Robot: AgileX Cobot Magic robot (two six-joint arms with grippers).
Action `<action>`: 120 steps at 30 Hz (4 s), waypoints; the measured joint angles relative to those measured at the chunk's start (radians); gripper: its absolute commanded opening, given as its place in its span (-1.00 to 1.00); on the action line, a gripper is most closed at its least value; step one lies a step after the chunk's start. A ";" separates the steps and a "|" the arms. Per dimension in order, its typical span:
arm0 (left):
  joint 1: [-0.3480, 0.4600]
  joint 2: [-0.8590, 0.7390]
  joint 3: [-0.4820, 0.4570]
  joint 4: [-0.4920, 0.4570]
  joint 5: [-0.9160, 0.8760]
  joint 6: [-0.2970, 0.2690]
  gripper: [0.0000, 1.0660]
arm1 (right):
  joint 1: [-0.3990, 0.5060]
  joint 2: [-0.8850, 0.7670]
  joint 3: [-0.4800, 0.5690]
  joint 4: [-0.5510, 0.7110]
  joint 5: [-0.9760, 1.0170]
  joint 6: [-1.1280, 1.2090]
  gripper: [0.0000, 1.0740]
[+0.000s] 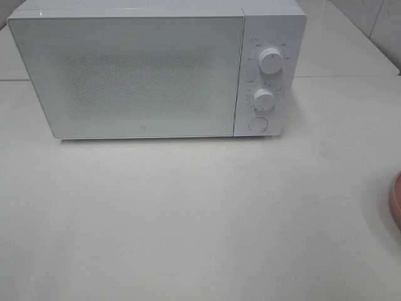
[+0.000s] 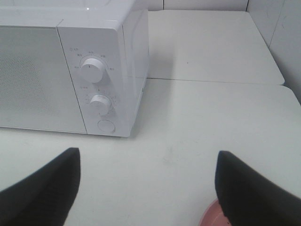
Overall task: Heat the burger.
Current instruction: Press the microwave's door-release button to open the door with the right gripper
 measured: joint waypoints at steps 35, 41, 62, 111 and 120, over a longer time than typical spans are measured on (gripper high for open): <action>0.000 0.000 0.000 0.000 0.000 0.000 0.83 | 0.000 0.667 0.089 -0.056 -0.885 0.000 0.42; 0.000 0.000 0.000 0.000 0.000 0.000 0.83 | 0.001 0.741 0.149 -0.027 -1.015 0.000 0.42; 0.000 0.000 0.000 0.000 0.000 0.000 0.83 | 0.446 1.080 0.194 0.467 -1.418 -0.237 0.42; 0.000 0.000 0.000 0.000 0.000 0.000 0.83 | 0.644 1.320 0.083 0.710 -1.512 0.980 -0.72; 0.000 0.000 0.000 0.000 0.000 0.000 0.83 | 0.644 1.320 0.083 0.729 -1.511 1.260 -1.00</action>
